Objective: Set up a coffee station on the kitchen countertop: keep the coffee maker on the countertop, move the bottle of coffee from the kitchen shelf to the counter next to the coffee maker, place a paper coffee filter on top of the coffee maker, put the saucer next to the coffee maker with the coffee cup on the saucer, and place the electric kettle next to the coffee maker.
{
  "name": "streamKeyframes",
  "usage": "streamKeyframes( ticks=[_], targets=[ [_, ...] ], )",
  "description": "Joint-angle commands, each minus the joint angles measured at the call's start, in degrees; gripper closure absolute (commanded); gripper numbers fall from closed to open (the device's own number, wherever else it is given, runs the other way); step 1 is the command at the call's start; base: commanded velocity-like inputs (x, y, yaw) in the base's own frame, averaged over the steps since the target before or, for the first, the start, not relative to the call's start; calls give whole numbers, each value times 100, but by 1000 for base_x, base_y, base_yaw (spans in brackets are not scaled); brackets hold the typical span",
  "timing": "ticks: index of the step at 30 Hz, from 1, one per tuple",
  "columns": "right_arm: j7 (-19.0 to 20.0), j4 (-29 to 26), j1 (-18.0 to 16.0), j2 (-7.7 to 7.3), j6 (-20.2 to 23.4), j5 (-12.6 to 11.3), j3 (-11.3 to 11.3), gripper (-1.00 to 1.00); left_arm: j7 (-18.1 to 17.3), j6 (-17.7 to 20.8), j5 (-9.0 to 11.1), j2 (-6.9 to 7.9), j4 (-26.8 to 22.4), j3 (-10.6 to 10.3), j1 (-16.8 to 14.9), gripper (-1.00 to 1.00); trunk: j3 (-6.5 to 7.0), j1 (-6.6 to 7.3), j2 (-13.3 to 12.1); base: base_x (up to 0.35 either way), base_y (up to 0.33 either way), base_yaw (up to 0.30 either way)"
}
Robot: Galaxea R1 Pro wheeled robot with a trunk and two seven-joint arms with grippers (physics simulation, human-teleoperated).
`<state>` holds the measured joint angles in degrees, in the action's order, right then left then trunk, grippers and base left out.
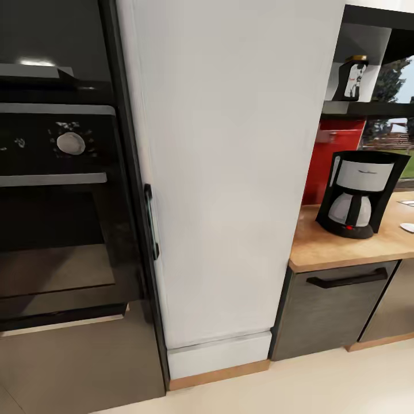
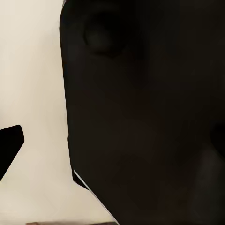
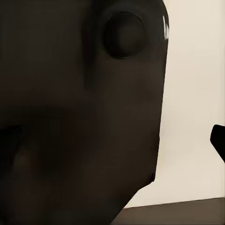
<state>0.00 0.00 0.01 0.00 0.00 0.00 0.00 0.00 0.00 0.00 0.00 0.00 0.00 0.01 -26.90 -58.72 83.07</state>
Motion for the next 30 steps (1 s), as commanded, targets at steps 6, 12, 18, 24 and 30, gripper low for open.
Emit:
streamKeyframes(
  ticks=[6,12,18,24,30],
  targets=[
    [-14,-195,-17,154,-194,-4,36,-100,194,-194,196,194,59,197,34,-100,-3,0,1,0,0,0],
    [-12,-389,-18,242,-386,-13,18,-100,388,-387,391,387,75,340,34,-100,-3,0,1,0,0,0],
    [-17,-583,-18,242,-387,-17,10,-100,581,-580,588,571,79,343,34,-100,-3,0,1,0,0,0],
    [-18,-777,-18,238,-387,-17,9,-100,773,-773,781,563,79,340,34,-100,-3,0,1,0,0,0],
    [-18,-902,-18,180,-387,-21,2,-100,782,-966,800,563,76,343,34,-100,-3,0,1,0,0,-145]
  ],
)
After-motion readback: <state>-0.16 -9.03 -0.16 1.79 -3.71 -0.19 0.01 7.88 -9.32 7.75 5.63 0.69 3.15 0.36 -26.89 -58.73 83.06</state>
